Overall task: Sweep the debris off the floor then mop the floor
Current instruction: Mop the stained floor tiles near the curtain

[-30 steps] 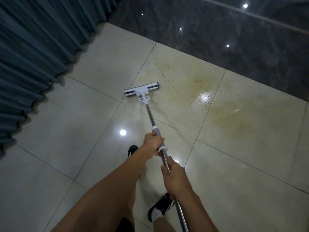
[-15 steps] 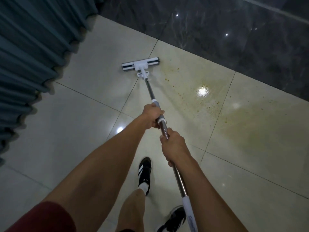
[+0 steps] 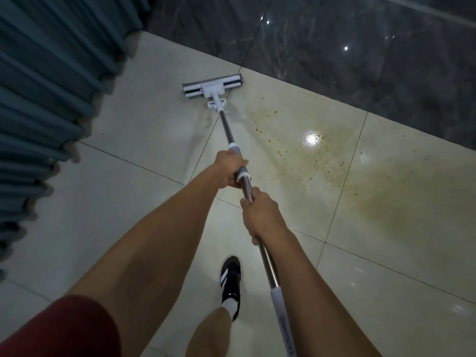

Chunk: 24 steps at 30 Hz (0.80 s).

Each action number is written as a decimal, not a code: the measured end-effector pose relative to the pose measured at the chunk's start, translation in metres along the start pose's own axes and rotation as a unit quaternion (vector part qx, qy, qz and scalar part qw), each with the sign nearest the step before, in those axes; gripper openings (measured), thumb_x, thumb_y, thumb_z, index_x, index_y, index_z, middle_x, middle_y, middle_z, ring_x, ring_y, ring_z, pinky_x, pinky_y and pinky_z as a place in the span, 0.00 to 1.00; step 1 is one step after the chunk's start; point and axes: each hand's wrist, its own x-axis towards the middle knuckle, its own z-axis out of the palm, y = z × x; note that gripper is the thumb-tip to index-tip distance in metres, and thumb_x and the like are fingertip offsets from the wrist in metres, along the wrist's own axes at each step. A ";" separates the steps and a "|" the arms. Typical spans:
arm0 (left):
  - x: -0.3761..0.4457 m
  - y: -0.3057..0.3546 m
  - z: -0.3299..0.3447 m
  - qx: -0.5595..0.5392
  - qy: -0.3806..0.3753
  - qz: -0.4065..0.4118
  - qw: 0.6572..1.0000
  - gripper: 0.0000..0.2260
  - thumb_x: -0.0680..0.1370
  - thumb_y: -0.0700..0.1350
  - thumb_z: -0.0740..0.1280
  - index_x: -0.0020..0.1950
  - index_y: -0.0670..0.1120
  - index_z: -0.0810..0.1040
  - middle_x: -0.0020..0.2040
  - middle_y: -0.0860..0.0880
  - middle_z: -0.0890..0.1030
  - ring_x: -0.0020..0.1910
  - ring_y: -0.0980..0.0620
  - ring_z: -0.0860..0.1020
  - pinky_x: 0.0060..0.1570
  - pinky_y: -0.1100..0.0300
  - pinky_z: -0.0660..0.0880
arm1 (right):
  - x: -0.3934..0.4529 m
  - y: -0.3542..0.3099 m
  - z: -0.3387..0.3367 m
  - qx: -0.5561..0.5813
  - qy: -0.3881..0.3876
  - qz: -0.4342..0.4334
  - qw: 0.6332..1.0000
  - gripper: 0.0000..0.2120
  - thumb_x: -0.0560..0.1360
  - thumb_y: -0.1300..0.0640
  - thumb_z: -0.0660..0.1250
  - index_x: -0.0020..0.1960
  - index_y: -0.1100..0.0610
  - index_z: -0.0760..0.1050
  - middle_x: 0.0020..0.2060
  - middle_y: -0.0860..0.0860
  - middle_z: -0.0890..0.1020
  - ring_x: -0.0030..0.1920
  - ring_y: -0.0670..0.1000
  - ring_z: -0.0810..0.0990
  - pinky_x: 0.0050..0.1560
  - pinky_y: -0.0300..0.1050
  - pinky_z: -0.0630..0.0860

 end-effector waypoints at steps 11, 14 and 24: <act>-0.091 -0.109 0.042 0.044 -0.022 -0.002 0.999 0.15 0.79 0.37 0.70 0.64 0.37 0.72 0.54 0.35 0.81 0.43 0.36 0.85 0.39 0.37 0.83 | -0.105 0.108 0.023 0.025 -0.003 0.023 0.999 0.12 0.82 0.50 0.57 0.64 0.53 0.69 0.49 0.55 0.79 0.42 0.57 0.79 0.50 0.58 0.82; -0.125 -0.154 0.060 0.052 -0.032 -0.008 0.998 0.13 0.80 0.37 0.69 0.62 0.36 0.73 0.50 0.37 0.82 0.43 0.35 0.84 0.44 0.32 0.81 | -0.148 0.154 0.035 0.046 0.009 0.026 0.999 0.12 0.82 0.49 0.57 0.64 0.51 0.68 0.49 0.54 0.79 0.45 0.57 0.81 0.50 0.59 0.82; -0.217 -0.285 0.120 0.065 -0.064 -0.010 0.996 0.06 0.78 0.35 0.70 0.50 0.41 0.74 0.47 0.37 0.79 0.42 0.36 0.82 0.46 0.32 0.81 | -0.259 0.290 0.051 0.123 0.008 0.034 0.992 0.09 0.82 0.51 0.57 0.61 0.48 0.69 0.41 0.49 0.75 0.36 0.48 0.74 0.43 0.49 0.78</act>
